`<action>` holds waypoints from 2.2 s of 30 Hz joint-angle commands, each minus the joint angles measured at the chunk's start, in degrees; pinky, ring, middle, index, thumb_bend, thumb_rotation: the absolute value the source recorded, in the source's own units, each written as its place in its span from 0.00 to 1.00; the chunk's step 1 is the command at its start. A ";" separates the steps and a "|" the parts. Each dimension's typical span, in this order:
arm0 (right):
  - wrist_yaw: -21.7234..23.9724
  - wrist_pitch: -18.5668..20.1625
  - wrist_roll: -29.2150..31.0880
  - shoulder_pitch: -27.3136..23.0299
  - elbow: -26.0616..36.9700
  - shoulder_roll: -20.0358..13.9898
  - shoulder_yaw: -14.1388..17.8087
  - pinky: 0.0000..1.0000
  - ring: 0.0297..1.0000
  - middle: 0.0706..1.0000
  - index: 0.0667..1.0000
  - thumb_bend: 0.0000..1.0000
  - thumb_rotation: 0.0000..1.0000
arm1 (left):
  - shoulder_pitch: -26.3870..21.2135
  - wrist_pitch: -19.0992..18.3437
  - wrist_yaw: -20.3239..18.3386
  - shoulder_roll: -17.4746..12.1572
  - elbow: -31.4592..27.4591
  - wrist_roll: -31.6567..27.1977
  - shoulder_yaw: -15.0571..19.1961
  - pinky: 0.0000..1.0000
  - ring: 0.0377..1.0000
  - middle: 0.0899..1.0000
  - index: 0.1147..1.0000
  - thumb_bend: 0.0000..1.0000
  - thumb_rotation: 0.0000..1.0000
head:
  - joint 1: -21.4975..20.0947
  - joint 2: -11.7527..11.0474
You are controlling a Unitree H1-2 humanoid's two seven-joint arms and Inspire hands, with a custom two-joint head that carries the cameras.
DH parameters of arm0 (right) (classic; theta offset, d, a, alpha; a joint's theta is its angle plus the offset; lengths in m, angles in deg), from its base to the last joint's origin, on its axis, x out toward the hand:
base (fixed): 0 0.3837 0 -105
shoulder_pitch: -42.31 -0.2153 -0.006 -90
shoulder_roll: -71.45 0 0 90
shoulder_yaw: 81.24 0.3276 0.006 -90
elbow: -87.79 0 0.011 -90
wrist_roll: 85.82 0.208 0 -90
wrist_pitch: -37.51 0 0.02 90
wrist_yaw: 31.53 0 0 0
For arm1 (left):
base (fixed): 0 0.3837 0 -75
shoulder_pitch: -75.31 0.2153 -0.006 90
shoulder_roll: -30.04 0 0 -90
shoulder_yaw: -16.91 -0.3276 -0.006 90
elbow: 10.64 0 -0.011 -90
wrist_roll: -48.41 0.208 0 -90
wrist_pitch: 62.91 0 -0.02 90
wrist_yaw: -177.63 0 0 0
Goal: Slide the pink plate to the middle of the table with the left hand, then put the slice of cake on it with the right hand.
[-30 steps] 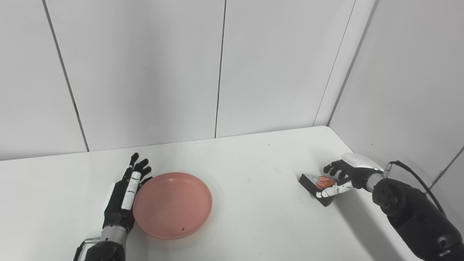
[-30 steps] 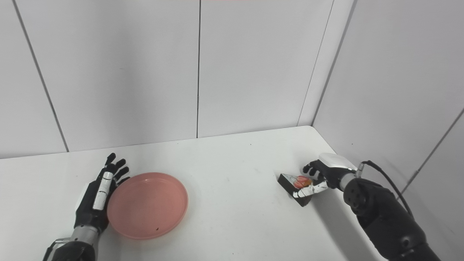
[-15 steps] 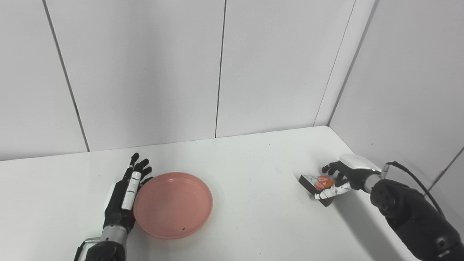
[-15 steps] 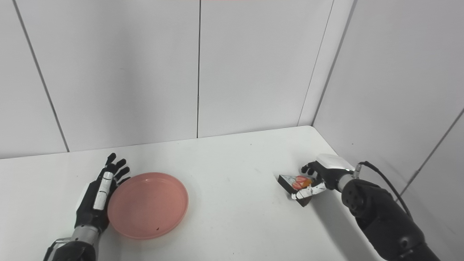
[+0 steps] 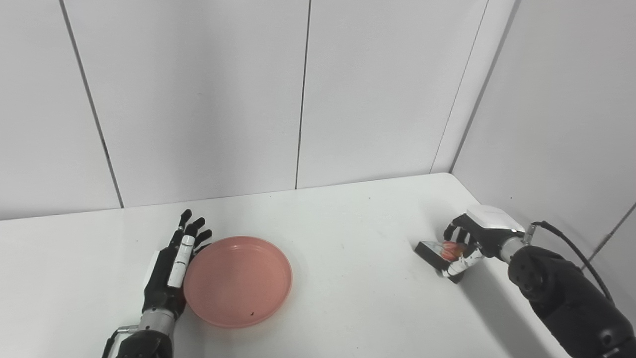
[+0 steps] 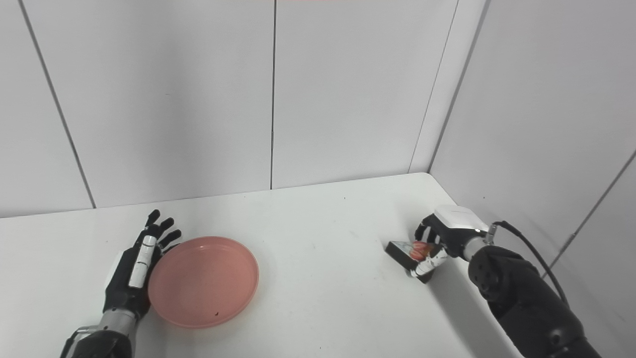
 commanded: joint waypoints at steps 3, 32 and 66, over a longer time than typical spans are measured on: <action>0.41 1.82 -1.03 -0.71 0.55 -1.53 -0.02 0.24 0.28 0.43 0.45 0.54 0.01 | 2.15 -3.15 -0.47 0.56 1.62 -0.30 -0.25 0.79 0.87 0.93 0.98 0.74 0.88 | 0.10 0.07; -3.64 -0.90 1.09 -0.77 7.79 -0.73 3.66 0.22 0.26 0.43 0.45 0.53 0.01 | 1.65 -2.47 -1.32 0.73 3.30 -0.25 -0.11 0.78 0.85 0.94 0.97 0.74 0.88 | 0.73 -0.22; 0.42 -7.48 -0.26 -15.16 14.68 14.09 -3.11 0.25 0.30 0.44 0.45 0.53 0.01 | -1.96 4.37 1.60 4.64 13.33 2.20 -0.87 0.75 0.81 0.91 0.96 0.65 0.89 | 14.07 0.19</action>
